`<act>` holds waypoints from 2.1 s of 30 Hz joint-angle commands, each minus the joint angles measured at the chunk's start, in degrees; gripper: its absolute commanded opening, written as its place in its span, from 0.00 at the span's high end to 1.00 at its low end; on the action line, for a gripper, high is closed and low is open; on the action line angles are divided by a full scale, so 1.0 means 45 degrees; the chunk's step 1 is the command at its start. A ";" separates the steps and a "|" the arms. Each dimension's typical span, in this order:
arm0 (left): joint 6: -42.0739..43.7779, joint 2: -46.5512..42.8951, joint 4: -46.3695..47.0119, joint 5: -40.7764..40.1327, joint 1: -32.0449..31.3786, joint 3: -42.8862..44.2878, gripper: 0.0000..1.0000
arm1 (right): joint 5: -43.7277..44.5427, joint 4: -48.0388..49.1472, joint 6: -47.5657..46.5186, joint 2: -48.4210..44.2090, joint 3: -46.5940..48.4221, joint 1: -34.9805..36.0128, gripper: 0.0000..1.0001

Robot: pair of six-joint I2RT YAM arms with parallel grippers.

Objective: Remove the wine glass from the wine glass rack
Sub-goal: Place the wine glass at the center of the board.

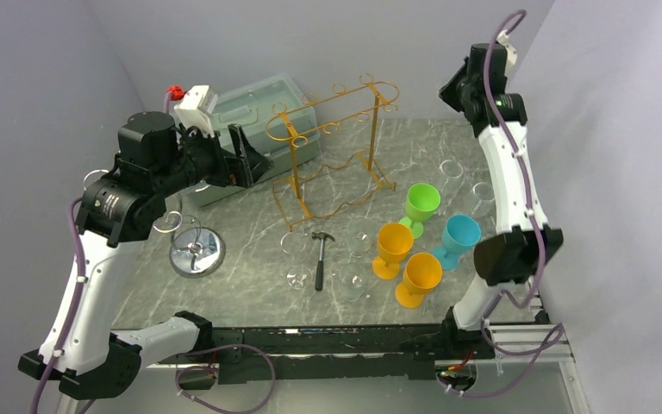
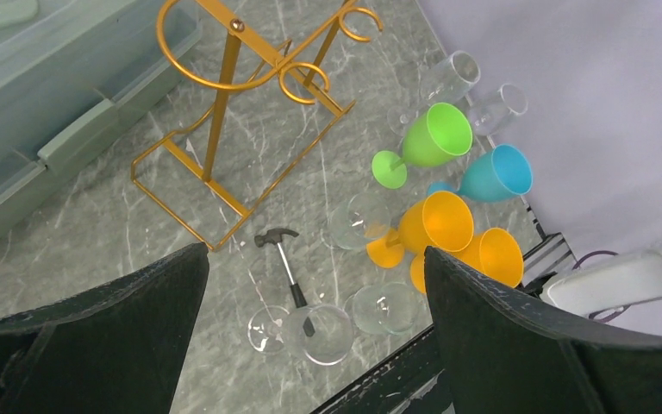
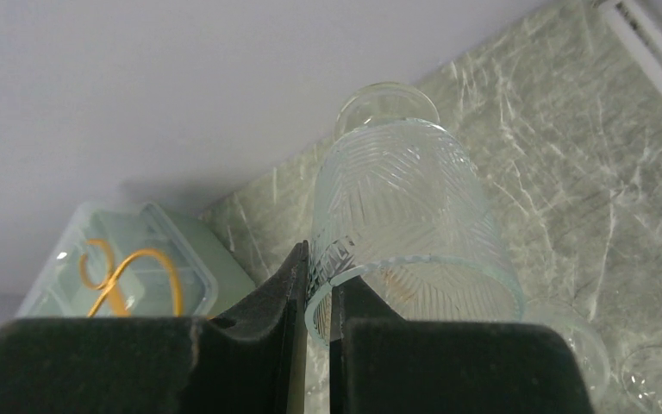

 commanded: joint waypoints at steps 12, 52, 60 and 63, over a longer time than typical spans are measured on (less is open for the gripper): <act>0.1121 -0.0624 -0.0028 -0.0114 -0.0054 -0.0936 0.01 | -0.2003 -0.2801 -0.0733 0.5542 0.4167 -0.0257 1.00; 0.1402 -0.0793 0.0045 -0.0449 -0.0054 -0.1569 0.01 | -0.1651 -0.4016 -0.1517 0.8583 0.4526 0.0519 0.92; 0.1287 -0.0772 0.0106 -0.0513 -0.0054 -0.1640 0.00 | -0.1730 -0.3713 -0.1517 0.8515 0.4845 0.0498 0.70; 0.1238 -0.0772 0.0146 -0.0551 -0.0054 -0.1631 0.01 | -0.1767 -0.3566 -0.1464 0.8466 0.5052 0.0500 0.66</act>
